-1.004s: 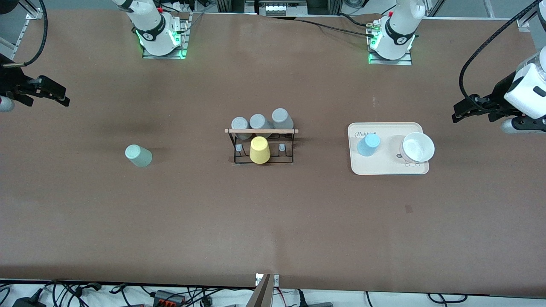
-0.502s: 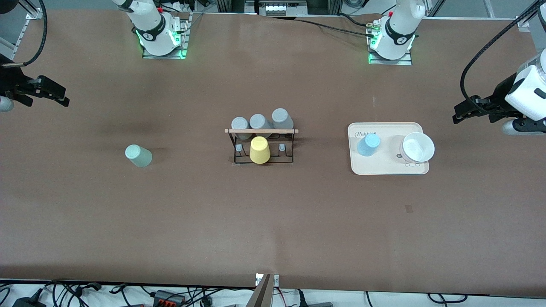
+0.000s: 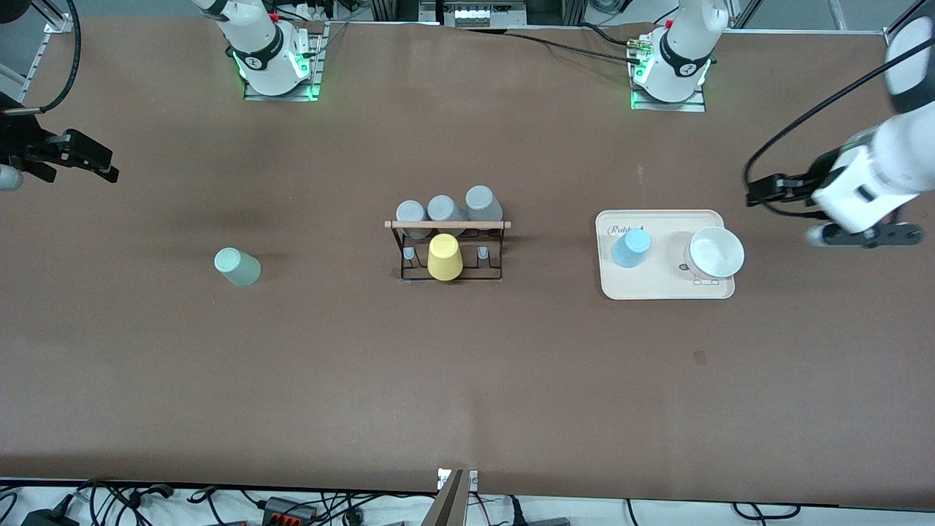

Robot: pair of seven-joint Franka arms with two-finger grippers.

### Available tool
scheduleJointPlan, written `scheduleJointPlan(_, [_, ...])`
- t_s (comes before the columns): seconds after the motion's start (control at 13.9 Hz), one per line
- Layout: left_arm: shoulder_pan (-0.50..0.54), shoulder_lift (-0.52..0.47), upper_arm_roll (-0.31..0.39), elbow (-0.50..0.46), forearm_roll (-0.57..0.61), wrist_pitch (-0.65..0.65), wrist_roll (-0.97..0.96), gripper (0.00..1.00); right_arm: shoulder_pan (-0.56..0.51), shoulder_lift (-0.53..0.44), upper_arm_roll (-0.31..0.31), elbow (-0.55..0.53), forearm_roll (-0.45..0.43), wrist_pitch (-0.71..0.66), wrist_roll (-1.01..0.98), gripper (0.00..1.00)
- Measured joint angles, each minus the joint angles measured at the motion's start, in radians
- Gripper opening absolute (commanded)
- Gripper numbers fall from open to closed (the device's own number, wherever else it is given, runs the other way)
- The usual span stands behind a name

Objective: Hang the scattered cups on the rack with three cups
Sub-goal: 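Reach the left gripper to the light blue cup on the tray and grasp it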

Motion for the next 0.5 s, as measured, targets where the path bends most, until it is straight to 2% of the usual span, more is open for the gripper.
scheduleJointPlan(0.22, [-0.072,0.099,-0.006,-0.008,0.000,0.051,-0.005,1.00,0.000,0.000,0.000,0.000,0.000,0.000,0.000,1.00])
scheduleJointPlan(0.36, [-0.102,0.138,-0.008,-0.063,0.000,0.188,-0.012,1.00,0.000,-0.001,0.000,0.000,0.000,0.000,0.000,1.00])
scheduleJointPlan(0.5, [-0.128,0.148,-0.015,-0.175,0.000,0.361,-0.036,1.00,0.000,-0.001,0.000,0.000,0.000,0.000,0.000,1.00])
